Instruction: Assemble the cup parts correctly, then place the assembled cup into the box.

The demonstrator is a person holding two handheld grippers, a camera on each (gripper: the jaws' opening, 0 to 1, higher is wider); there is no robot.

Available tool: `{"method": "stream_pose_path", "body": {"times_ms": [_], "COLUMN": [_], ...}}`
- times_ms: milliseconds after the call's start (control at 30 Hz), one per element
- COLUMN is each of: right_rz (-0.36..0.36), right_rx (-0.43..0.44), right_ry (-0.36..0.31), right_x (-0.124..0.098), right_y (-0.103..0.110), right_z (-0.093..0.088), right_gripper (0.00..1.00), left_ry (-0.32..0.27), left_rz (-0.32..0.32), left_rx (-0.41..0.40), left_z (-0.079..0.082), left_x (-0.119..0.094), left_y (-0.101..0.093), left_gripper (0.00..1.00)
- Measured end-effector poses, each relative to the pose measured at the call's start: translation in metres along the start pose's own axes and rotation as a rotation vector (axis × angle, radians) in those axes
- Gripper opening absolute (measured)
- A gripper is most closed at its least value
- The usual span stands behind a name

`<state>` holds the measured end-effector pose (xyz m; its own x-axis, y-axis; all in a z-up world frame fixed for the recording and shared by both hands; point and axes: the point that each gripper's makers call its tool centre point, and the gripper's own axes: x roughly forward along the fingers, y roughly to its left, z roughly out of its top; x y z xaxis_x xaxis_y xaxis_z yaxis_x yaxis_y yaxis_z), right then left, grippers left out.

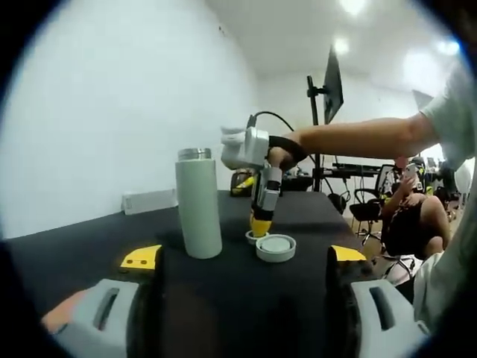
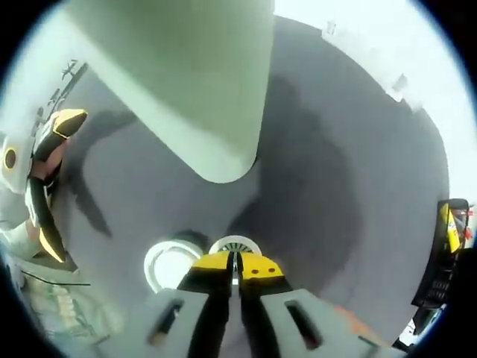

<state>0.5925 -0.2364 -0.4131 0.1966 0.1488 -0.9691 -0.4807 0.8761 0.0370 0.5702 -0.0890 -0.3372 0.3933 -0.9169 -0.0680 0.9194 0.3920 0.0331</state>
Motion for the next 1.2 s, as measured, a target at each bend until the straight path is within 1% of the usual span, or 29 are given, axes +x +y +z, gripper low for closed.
{"method": "stream_pose_path", "body": {"times_ms": [200, 267, 400, 433, 467, 567, 667, 767, 800, 900, 1033, 1067, 1100, 1133, 1167, 1200], "right_rz": [0.0, -0.007, 0.006, 0.02, 0.019, -0.005, -0.013, -0.024, -0.024, -0.034, -0.04, -0.038, -0.032, -0.026, -0.025, -0.021], "right_rx": [0.003, 0.005, 0.01, 0.008, 0.007, -0.013, -0.032, -0.057, -0.065, -0.091, -0.131, -0.143, -0.148, -0.156, -0.167, -0.177], "right_ry": [-0.014, -0.038, -0.056, -0.046, -0.046, -0.025, 0.0, 0.018, 0.024, 0.028, 0.025, 0.017, 0.011, 0.005, -0.002, 0.006], "right_x": [-0.008, -0.014, -0.036, -0.044, -0.05, -0.071, -0.089, -0.111, -0.122, -0.142, -0.162, -0.166, -0.169, -0.172, -0.174, -0.177], "right_y": [-0.003, -0.006, -0.007, -0.005, -0.005, -0.01, -0.007, -0.005, -0.005, -0.001, 0.008, 0.011, 0.014, 0.017, 0.018, 0.019], "right_z": [-0.001, 0.003, 0.002, 0.0, 0.001, 0.002, 0.002, 0.007, 0.011, 0.024, 0.043, 0.049, 0.053, 0.057, 0.061, 0.062], "right_gripper": [0.01, 0.01, 0.01, 0.01, 0.01, 0.01, 0.01, 0.01, 0.01, 0.01, 0.01, 0.01, 0.01, 0.01, 0.01, 0.01], "left_ry": [0.008, 0.011, 0.016, 0.018, 0.019, 0.02, 0.021, 0.024, 0.028, 0.035, 0.033, 0.015, 0.015, 0.04, 0.033, 0.026], "left_rz": [0.002, 0.002, 0.003, 0.003, 0.001, -0.002, -0.001, 0.0, 0.0, 0.001, 0.004, 0.007, 0.005, 0.003, 0.009, 0.013], "left_rx": [0.005, 0.007, 0.008, 0.01, 0.01, 0.006, 0.0, -0.001, -0.001, 0.0, -0.014, -0.022, -0.048, -0.071, -0.09, -0.11], "left_z": [-0.002, -0.003, -0.004, -0.004, -0.005, -0.006, -0.006, -0.007, -0.008, -0.01, -0.01, -0.007, -0.007, -0.009, -0.006, -0.004], "left_x": [0.0, 0.0, 0.001, 0.001, 0.001, 0.001, 0.001, 0.002, 0.002, 0.003, 0.005, 0.006, 0.009, 0.011, 0.015, 0.016], "left_y": [0.0, 0.0, 0.001, 0.0, 0.0, -0.001, 0.0, 0.002, 0.002, 0.002, 0.004, 0.008, 0.012, 0.018, 0.024, 0.028], "left_gripper": [0.83, 0.83, 0.83, 0.83, 0.83, 0.83, 0.83, 0.83, 0.83, 0.83, 0.83, 0.82, 0.82, 0.82, 0.82, 0.82]}}
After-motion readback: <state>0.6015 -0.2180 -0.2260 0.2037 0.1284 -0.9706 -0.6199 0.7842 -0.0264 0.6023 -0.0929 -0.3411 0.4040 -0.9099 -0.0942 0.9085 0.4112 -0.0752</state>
